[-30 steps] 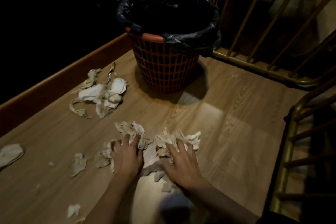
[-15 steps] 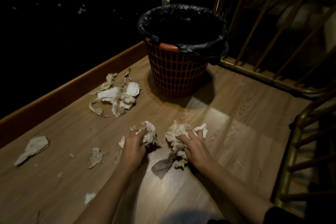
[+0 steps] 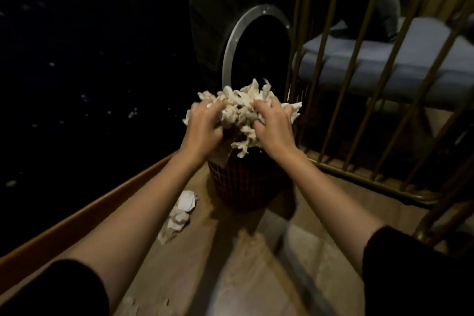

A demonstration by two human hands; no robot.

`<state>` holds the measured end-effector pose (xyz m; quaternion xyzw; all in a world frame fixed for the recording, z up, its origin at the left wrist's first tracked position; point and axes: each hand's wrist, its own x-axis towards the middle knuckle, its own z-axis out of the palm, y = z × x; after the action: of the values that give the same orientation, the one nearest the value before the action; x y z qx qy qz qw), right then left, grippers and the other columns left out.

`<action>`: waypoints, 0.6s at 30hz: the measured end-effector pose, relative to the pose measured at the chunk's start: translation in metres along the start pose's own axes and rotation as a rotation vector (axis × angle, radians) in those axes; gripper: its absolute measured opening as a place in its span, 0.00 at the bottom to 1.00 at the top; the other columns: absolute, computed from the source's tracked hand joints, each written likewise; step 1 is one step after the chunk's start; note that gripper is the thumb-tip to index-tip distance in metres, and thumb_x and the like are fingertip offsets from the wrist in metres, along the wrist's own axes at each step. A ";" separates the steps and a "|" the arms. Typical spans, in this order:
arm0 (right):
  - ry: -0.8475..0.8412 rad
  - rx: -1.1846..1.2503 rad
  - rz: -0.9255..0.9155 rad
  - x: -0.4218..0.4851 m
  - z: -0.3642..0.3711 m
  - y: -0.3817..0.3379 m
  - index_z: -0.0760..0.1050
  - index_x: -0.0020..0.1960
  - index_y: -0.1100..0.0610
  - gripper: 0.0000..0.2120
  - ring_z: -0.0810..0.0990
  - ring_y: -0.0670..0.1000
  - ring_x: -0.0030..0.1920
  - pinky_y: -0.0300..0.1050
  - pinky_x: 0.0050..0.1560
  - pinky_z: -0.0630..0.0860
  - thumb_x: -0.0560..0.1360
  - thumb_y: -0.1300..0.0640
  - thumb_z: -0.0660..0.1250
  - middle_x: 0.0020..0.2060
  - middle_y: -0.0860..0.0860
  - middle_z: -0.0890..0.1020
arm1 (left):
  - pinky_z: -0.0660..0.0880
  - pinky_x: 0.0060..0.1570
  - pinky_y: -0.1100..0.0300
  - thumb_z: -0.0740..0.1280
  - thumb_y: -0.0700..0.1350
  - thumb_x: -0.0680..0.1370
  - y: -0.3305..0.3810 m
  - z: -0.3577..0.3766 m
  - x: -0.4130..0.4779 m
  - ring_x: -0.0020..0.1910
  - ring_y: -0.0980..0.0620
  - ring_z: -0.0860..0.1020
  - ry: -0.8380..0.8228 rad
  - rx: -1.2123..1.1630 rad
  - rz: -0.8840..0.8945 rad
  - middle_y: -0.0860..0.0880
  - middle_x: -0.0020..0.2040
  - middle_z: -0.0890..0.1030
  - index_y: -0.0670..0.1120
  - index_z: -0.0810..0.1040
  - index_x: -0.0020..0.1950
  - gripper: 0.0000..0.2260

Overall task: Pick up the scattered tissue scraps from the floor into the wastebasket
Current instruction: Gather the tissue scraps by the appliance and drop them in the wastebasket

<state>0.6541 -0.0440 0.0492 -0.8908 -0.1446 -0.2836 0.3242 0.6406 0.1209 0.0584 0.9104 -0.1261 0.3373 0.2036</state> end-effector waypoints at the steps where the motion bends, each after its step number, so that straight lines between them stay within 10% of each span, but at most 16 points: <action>1: -0.038 -0.003 0.038 0.021 0.007 0.007 0.74 0.59 0.53 0.16 0.65 0.61 0.56 0.46 0.49 0.62 0.73 0.64 0.63 0.57 0.56 0.71 | 0.65 0.51 0.54 0.66 0.34 0.68 0.002 0.005 0.019 0.52 0.38 0.74 0.004 -0.001 -0.002 0.40 0.52 0.78 0.44 0.77 0.57 0.18; 11: -0.467 0.005 0.146 0.063 0.068 0.093 0.80 0.52 0.56 0.09 0.78 0.61 0.52 0.51 0.50 0.75 0.72 0.58 0.66 0.49 0.60 0.82 | 0.66 0.65 0.49 0.68 0.43 0.73 -0.028 0.111 0.041 0.66 0.37 0.68 -0.586 0.014 -0.172 0.39 0.67 0.68 0.51 0.63 0.72 0.29; 15: -0.625 -0.057 0.233 0.056 0.077 0.108 0.79 0.56 0.50 0.14 0.78 0.55 0.54 0.52 0.57 0.76 0.70 0.56 0.71 0.54 0.53 0.80 | 0.68 0.65 0.46 0.67 0.43 0.74 -0.017 0.115 0.018 0.68 0.37 0.65 -0.561 0.092 -0.217 0.40 0.71 0.64 0.54 0.67 0.70 0.25; 18: -0.405 0.116 0.213 0.056 0.068 0.112 0.80 0.54 0.53 0.14 0.80 0.50 0.53 0.44 0.54 0.78 0.70 0.61 0.72 0.53 0.52 0.82 | 0.71 0.60 0.52 0.65 0.41 0.76 0.003 0.106 0.005 0.63 0.43 0.71 -0.279 0.018 -0.128 0.42 0.64 0.72 0.47 0.74 0.64 0.16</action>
<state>0.7758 -0.0786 -0.0157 -0.9196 -0.1278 -0.0544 0.3674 0.7033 0.0695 -0.0108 0.9564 -0.0917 0.1950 0.1971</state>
